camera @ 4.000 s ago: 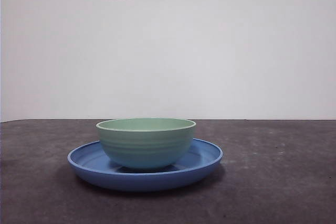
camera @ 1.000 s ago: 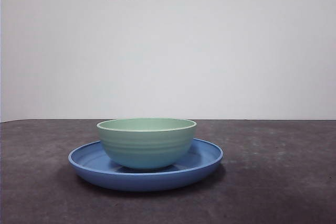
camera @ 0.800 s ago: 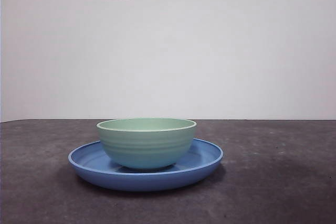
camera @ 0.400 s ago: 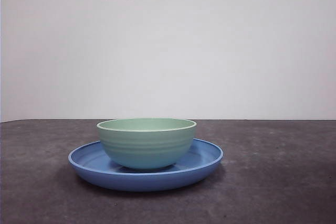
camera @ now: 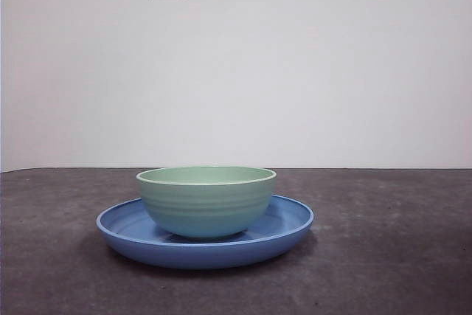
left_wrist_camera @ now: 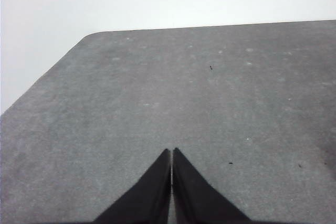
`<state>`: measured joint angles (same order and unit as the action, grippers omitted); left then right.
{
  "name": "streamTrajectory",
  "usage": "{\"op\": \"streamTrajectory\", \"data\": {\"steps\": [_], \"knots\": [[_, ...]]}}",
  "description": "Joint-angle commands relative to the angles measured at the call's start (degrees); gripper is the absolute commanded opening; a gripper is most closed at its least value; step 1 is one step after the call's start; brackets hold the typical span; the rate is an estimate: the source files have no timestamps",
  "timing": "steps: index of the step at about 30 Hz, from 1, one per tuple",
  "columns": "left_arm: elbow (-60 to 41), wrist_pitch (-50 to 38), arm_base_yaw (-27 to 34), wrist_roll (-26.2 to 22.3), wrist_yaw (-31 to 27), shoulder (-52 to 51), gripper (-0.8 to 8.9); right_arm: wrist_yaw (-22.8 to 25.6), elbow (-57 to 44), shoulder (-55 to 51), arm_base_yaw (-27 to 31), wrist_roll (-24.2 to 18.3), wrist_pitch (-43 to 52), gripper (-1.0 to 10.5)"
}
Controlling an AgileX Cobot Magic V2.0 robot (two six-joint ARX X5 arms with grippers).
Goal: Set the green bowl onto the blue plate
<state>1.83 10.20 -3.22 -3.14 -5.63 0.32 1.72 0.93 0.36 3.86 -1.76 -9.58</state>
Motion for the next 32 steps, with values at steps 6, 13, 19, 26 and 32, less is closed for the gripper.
{"op": "streamTrajectory", "data": {"steps": [6, 13, 19, 26, 32], "knots": [[-1.14, 0.42, 0.07, -0.28, 0.11, -0.13, 0.07, 0.22, -0.31, -0.15, -1.44, -1.29, 0.63, 0.3], [-1.14, 0.42, 0.07, -0.28, 0.11, -0.13, 0.07, 0.02, -0.31, -0.15, -2.16, -1.29, 0.72, 0.3], [-1.14, 0.42, 0.07, -0.28, 0.11, -0.13, 0.07, 0.04, -0.31, -0.15, -2.16, -1.29, 0.72, 0.3], [-1.14, 0.42, 0.07, -0.28, 0.11, -0.13, 0.07, 0.04, -0.31, -0.15, -2.16, -1.29, 0.72, 0.3], [-1.14, 0.42, 0.07, -0.28, 0.11, -0.13, 0.07, 0.04, -0.28, -0.15, -2.16, -1.29, 0.74, 0.3]]}}
